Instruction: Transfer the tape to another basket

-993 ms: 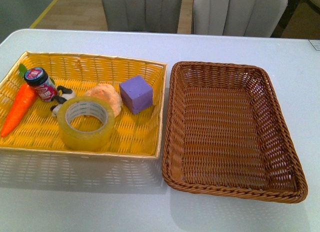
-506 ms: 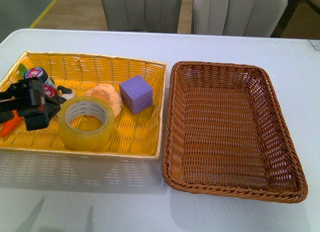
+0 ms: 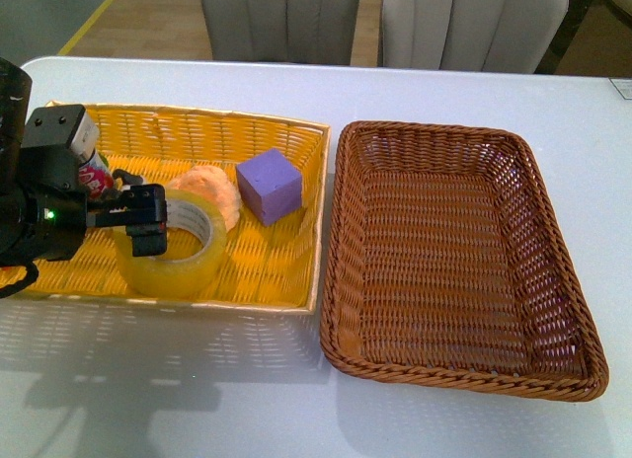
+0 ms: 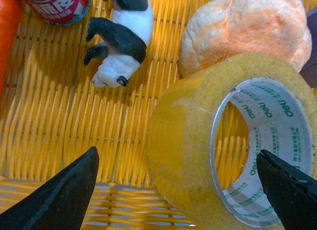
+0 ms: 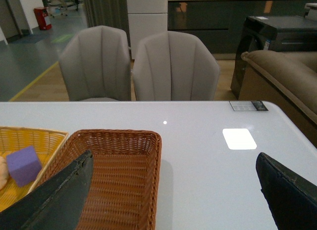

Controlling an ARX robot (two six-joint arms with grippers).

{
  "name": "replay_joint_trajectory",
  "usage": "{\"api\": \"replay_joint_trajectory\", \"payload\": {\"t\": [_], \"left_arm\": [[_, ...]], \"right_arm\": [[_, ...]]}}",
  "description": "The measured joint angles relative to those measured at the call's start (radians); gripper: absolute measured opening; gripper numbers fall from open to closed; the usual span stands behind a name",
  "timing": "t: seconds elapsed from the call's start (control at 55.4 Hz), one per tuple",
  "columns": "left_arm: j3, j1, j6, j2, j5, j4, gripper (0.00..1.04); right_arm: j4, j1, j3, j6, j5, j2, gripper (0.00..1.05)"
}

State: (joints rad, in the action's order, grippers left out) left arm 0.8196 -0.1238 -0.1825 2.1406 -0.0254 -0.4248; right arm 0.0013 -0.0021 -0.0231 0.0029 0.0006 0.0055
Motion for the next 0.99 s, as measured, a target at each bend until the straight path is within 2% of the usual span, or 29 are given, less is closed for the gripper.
{"api": "replay_joint_trajectory", "payload": {"t": [0.181,0.235,0.361,0.506,0.578,0.632,0.993], "left_arm": [[0.034,-0.005,0.012,0.042,0.015,0.013,0.96],[0.039,-0.008,0.016,0.047,0.021,0.015,0.91],[0.045,-0.012,0.021,0.055,0.028,0.020,0.65],[0.047,-0.016,0.022,0.055,0.048,0.020,0.44],[0.046,-0.019,0.021,0.055,0.063,0.019,0.26],[0.046,-0.018,0.018,0.051,0.068,0.020,0.16],[-0.027,-0.037,0.026,-0.188,0.059,0.040,0.15]], "right_arm": [[0.000,0.000,0.000,0.000,0.000,0.000,0.96],[0.000,0.000,0.000,0.000,0.000,0.000,0.96],[0.000,0.000,0.000,0.000,0.000,0.000,0.96],[0.000,0.000,0.000,0.000,0.000,0.000,0.96],[0.000,0.000,0.000,0.000,0.000,0.000,0.96],[0.000,0.000,0.000,0.000,0.000,0.000,0.96],[0.000,0.000,0.000,0.000,0.000,0.000,0.96]]}}
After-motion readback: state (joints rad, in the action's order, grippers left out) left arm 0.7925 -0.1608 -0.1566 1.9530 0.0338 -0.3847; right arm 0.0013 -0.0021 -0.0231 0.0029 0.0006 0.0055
